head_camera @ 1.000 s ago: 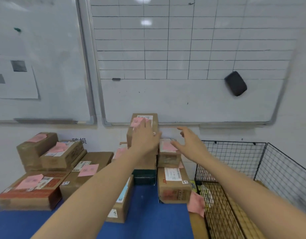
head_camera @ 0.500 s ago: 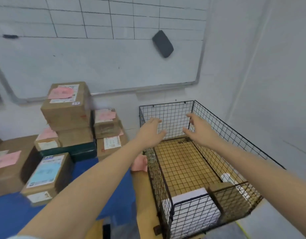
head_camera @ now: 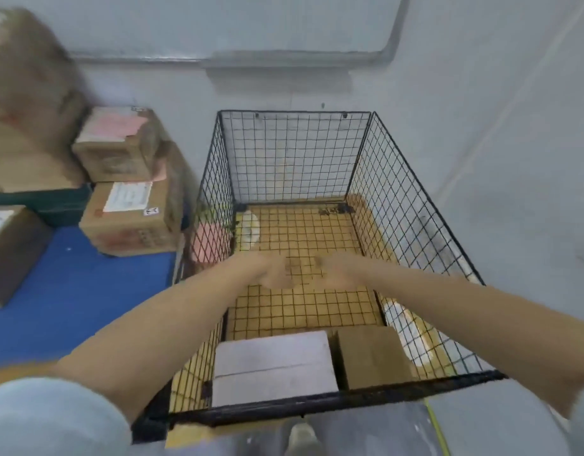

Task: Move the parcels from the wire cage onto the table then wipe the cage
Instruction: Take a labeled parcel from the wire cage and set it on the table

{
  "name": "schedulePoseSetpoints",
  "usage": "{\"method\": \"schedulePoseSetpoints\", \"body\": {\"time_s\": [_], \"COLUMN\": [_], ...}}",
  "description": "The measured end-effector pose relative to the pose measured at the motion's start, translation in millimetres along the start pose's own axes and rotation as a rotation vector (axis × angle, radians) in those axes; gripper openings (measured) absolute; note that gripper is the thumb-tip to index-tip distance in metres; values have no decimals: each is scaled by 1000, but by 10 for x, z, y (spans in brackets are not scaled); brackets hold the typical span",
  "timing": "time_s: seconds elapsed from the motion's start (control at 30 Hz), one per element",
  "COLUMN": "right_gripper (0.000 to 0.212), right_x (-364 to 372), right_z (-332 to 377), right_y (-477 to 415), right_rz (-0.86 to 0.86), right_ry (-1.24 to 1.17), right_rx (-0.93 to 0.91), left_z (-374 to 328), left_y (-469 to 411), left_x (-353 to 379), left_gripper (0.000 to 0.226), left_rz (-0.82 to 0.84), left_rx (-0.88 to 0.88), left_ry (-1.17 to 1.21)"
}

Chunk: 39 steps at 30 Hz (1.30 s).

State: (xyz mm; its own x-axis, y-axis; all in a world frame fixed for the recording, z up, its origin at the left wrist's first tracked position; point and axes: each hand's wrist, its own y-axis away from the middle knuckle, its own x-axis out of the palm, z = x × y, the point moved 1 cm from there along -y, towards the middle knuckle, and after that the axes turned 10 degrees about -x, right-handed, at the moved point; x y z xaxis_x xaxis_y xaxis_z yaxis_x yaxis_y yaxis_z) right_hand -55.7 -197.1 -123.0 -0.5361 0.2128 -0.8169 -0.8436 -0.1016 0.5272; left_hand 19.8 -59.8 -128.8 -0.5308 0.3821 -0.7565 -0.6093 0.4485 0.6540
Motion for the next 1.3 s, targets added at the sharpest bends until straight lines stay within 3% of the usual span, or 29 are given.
{"method": "schedulePoseSetpoints", "body": {"time_s": [0.13, 0.33, 0.53, 0.7, 0.83, 0.9, 1.03, 1.13, 1.23, 1.3], "right_gripper": [58, 56, 51, 33, 41, 44, 42, 70, 100, 107], "right_x": [393, 722, 778, 772, 537, 372, 95, -101, -235, -278], "right_z": [68, 120, 161, 157, 63, 25, -120, -247, -328, -357], "right_y": [-182, -203, -204, -255, -227, -180, -161, -198, -193, -205], "right_rz": [165, 336, 430, 370, 384, 349, 229, -65, -300, -393], "right_ry": [-36, -119, -221, -422, -404, -442, -382, -456, -468, -505], "right_rx": [-74, -56, 29, 92, 214, 268, 211, 249, 303, 318], "left_z": [94, 215, 89, 138, 173, 230, 356, 331, 301, 312], "left_y": [27, -21, 67, 30, -7, -33, -90, -162, -267, -318], "left_x": [260, 471, 668, 650, 567, 448, 95, -85, -169, -221], "left_gripper": [64, 68, 56, 81, 92, 94, 82, 68, 69, 72], "left_rz": [293, 458, 518, 572, 564, 515, 253, 88, -57, -120], "left_rx": [-195, -382, -310, -452, -543, -545, -522, -478, -425, -391], "left_ry": [-101, 18, -218, 85, 362, 491, 788, 996, 1127, 1203]}}
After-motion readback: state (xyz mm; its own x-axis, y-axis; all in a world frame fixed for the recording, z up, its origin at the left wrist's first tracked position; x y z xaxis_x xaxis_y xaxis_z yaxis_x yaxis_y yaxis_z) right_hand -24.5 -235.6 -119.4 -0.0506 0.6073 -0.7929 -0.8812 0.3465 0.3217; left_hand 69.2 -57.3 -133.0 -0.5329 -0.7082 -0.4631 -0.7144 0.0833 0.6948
